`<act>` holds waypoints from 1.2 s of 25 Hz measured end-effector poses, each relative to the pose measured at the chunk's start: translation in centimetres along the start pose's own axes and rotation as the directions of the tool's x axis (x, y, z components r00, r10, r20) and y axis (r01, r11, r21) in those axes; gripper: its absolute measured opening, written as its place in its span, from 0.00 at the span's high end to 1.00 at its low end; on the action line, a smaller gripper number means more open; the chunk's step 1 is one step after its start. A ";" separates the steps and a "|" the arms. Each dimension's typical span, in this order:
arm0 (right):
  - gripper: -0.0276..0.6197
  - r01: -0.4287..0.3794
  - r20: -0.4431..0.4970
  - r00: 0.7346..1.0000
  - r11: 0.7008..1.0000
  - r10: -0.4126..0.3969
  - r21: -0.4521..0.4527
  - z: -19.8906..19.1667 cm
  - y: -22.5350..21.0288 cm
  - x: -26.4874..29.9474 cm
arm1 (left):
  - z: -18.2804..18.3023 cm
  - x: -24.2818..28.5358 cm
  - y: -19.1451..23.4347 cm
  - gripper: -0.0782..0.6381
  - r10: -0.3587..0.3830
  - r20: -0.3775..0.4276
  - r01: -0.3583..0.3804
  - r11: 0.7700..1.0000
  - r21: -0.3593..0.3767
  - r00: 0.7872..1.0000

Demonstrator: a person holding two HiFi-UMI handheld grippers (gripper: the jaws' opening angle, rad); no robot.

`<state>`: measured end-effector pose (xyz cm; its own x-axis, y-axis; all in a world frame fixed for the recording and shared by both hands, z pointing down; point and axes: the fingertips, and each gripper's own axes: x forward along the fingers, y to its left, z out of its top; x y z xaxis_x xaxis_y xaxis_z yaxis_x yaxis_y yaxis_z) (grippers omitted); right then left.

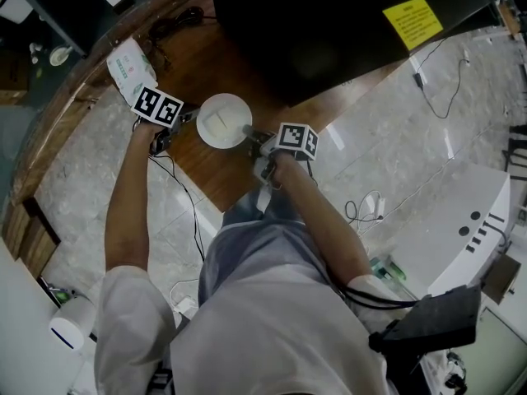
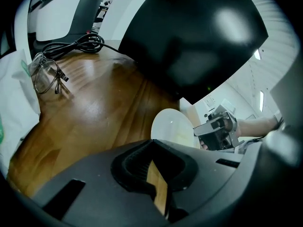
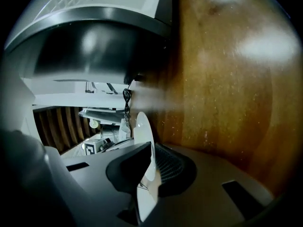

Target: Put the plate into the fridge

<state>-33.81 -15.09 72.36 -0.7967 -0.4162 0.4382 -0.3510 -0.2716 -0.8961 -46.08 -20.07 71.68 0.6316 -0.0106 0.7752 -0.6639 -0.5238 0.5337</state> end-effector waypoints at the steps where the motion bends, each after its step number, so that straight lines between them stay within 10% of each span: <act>1: 0.90 -0.026 -0.004 1.000 1.000 0.026 0.005 -0.1 0.2 0.0 | 0.0 0.0 0.1 0.86 0.007 0.010 -0.007 1.000 0.000 1.000; 6: 0.91 -0.119 -0.019 0.993 0.992 0.118 -0.050 -0.6 1.5 0.1 | 0.2 0.4 0.7 0.86 0.016 0.108 -0.009 0.997 -0.070 0.994; 20: 0.91 -0.070 0.015 0.997 0.995 0.071 -0.070 -0.9 0.6 0.6 | -0.2 0.2 0.1 0.86 0.059 0.194 -0.047 0.997 -0.066 0.979; 30: 0.92 -0.016 0.017 1.000 0.991 0.019 -0.131 0.1 0.1 -0.1 | 0.3 0.1 -1.0 0.86 0.314 0.372 -0.330 0.944 -0.023 0.873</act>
<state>-33.69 -15.14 72.24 -0.7945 -0.4360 0.4226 -0.3997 -0.1484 -0.9046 -45.29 -19.79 71.11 0.4923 -0.4907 0.7189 -0.8438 -0.4717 0.2558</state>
